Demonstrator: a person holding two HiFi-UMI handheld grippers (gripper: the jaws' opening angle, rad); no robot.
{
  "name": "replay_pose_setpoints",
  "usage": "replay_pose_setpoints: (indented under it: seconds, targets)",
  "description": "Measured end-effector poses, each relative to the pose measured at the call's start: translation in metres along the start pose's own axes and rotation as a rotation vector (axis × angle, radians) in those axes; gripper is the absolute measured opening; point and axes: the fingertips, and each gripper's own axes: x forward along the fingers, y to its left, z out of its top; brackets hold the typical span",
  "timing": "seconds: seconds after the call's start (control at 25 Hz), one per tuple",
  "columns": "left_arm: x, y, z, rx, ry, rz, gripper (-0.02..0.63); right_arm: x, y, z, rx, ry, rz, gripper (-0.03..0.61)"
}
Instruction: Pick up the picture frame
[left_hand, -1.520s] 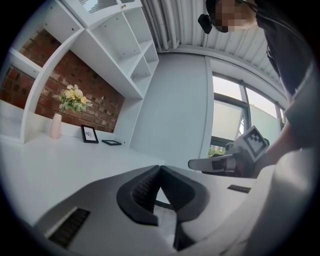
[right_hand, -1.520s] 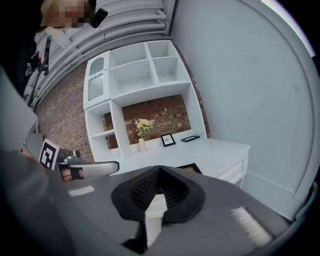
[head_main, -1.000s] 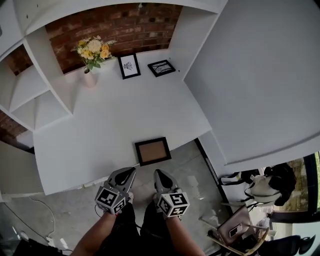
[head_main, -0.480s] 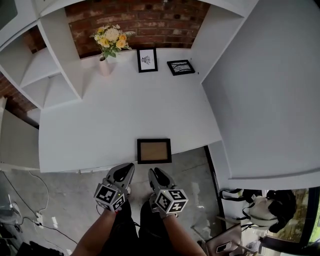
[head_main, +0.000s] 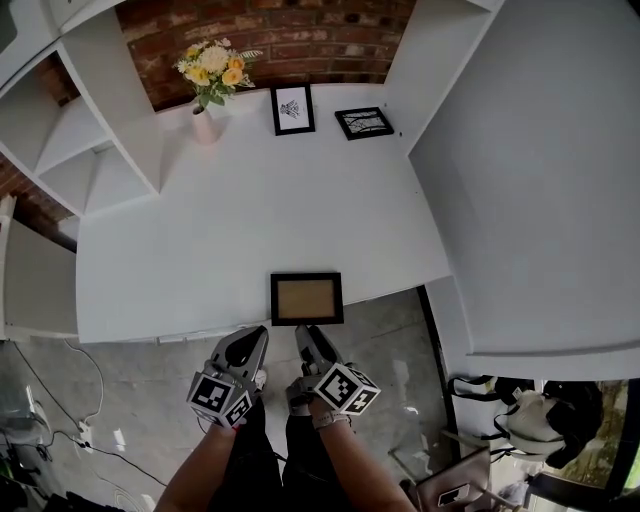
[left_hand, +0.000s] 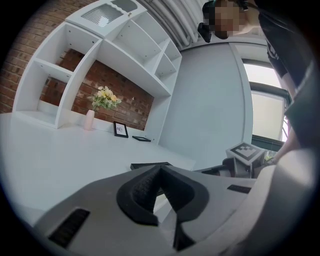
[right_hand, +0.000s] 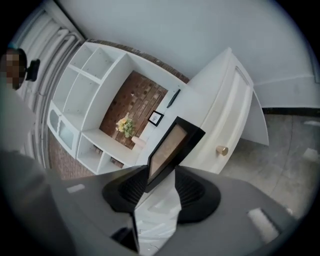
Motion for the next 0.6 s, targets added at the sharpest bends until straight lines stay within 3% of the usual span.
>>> replay_pose_setpoints:
  seconds: [0.24,0.6]
  targets:
    - [-0.006,-0.002,-0.006,-0.004,0.010,0.013,-0.003,0.009,-0.003,0.012,0.145,-0.071,0.000,0.164]
    - [-0.015,0.000,-0.016,-0.023,0.021,0.020,-0.003,0.018,-0.017,0.014,0.240,-0.108,-0.042,0.189]
